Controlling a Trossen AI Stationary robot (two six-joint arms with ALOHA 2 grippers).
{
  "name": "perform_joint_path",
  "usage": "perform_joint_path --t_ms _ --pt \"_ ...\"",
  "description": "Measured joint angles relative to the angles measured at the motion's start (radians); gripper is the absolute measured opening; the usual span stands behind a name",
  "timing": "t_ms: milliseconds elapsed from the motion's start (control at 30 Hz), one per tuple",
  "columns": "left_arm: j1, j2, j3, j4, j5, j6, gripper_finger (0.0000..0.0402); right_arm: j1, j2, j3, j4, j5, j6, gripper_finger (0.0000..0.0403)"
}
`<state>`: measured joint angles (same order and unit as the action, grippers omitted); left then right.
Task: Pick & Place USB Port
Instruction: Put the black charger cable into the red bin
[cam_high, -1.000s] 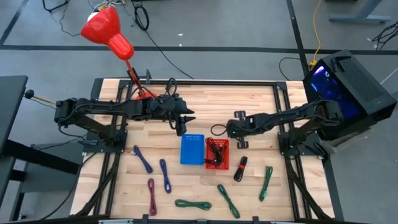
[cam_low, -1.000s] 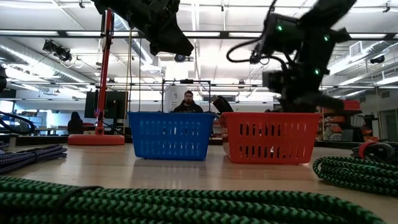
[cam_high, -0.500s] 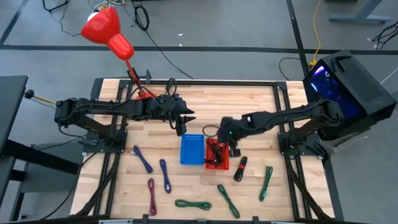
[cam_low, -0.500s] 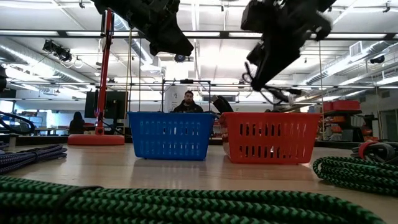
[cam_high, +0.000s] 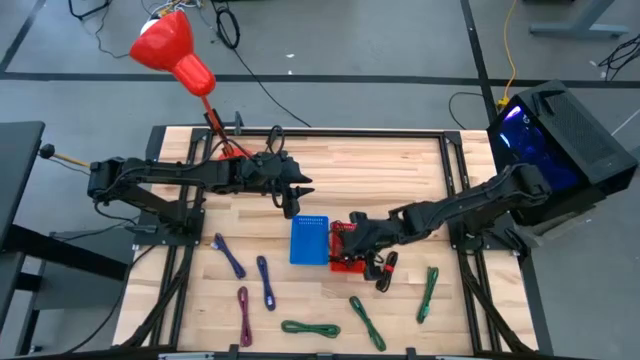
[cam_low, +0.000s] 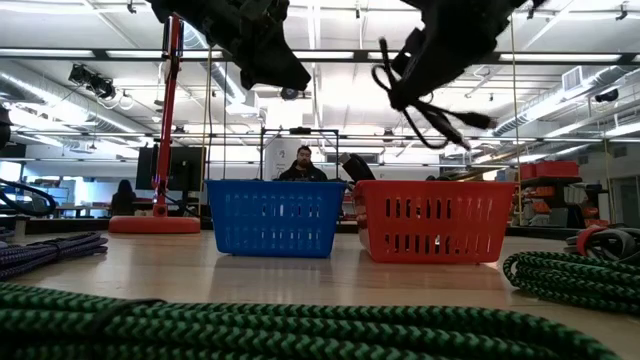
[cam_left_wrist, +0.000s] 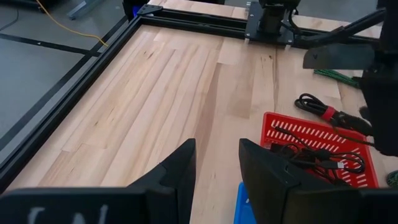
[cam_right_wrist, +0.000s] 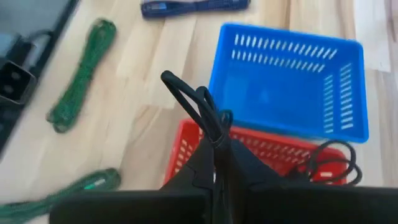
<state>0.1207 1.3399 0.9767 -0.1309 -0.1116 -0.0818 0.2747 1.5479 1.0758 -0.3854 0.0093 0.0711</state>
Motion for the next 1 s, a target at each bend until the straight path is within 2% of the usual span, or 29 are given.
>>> perform_joint_path --t_ms 167,400,667,1000 --pt "0.0 0.0 0.0 -0.003 0.0 0.0 0.0126 0.011 0.055 0.0 0.02 0.035 -0.009 0.0011" --pt "0.0 0.0 0.0 -0.005 0.0 0.002 0.0126 -0.012 0.118 -0.001 0.014 0.078 -0.103 0.0011" --pt "0.0 0.0 -0.001 -0.005 0.0 0.011 0.0126 -0.071 0.123 -0.001 0.011 0.089 -0.146 0.0011" --pt "0.0 0.0 -0.002 -0.011 0.0 0.015 0.0126 -0.084 0.123 -0.001 0.009 0.094 -0.152 0.0021"
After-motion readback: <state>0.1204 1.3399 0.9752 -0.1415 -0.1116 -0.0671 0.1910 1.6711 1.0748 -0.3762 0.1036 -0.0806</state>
